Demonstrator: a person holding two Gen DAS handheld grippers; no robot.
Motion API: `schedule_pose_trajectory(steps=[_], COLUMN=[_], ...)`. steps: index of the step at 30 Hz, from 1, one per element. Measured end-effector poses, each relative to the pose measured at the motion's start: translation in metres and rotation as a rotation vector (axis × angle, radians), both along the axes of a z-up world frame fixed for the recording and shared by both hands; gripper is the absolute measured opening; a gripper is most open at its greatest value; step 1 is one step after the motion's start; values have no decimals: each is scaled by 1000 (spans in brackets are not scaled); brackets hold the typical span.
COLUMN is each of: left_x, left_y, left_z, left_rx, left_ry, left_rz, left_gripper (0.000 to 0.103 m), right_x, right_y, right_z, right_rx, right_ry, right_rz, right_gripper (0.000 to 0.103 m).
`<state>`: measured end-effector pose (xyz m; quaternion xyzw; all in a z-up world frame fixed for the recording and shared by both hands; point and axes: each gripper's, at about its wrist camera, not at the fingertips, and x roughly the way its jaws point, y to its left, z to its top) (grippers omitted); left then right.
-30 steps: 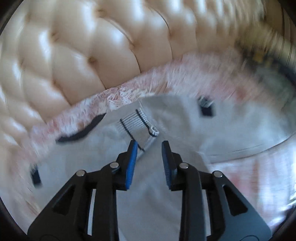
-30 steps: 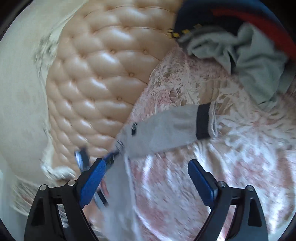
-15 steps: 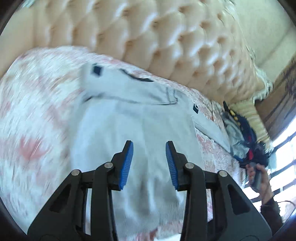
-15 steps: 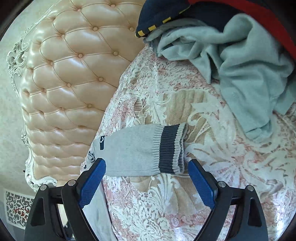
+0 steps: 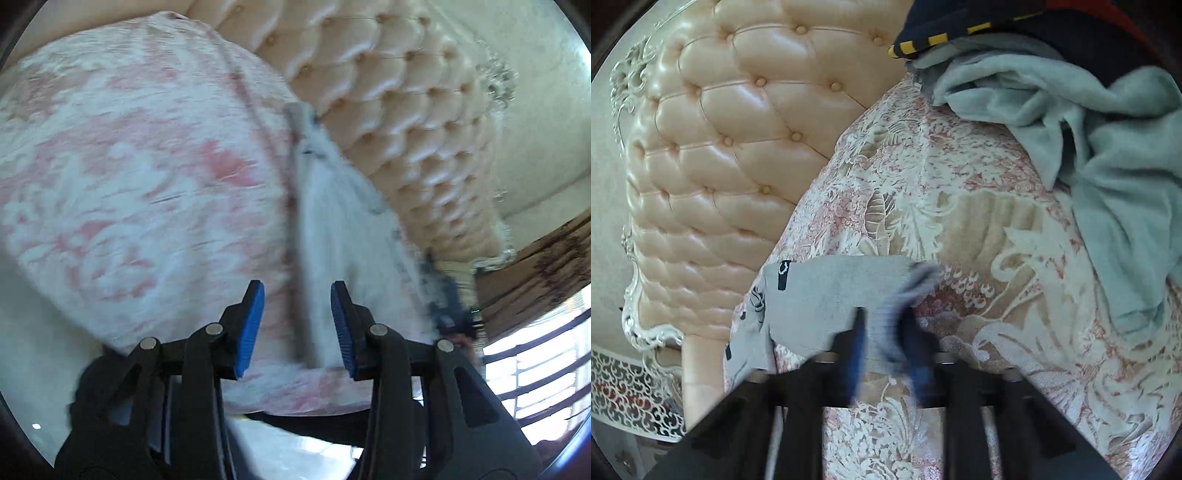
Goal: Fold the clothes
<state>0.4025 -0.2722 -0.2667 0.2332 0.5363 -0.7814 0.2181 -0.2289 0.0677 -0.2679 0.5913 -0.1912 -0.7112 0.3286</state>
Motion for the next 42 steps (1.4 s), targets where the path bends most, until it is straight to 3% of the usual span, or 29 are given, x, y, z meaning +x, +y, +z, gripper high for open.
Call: schedule_pose_trajectory(steps=[7, 11, 16, 21, 25, 34, 38, 42], left_x=[-4, -5, -1, 3, 6, 14, 16, 19], left_y=[-4, 0, 0, -1, -1, -6, -6, -9], left_z=[-15, -15, -18, -18, -18, -20, -19, -22], left_rx=[28, 11, 15, 20, 23, 48, 45, 66], left_ry=[-31, -32, -19, 2, 22, 81, 93, 115], left_rz=[0, -24, -19, -3, 8, 36, 35, 45], left_gripper=[40, 40, 40, 40, 40, 40, 40, 40], right_x=[0, 4, 10, 23, 27, 44, 88, 155], right_y=[5, -6, -49, -117, -175, -322, -400, -463], right_z=[10, 35, 81, 127, 142, 146, 139, 111], right_rx=[12, -3, -42, -63, -42, 55, 86, 108], right_ry=[28, 72, 131, 188, 196, 218, 249, 252], right_rz=[-35, -20, 37, 145, 215, 363, 495, 650], right_gripper=[6, 6, 6, 6, 6, 6, 6, 6])
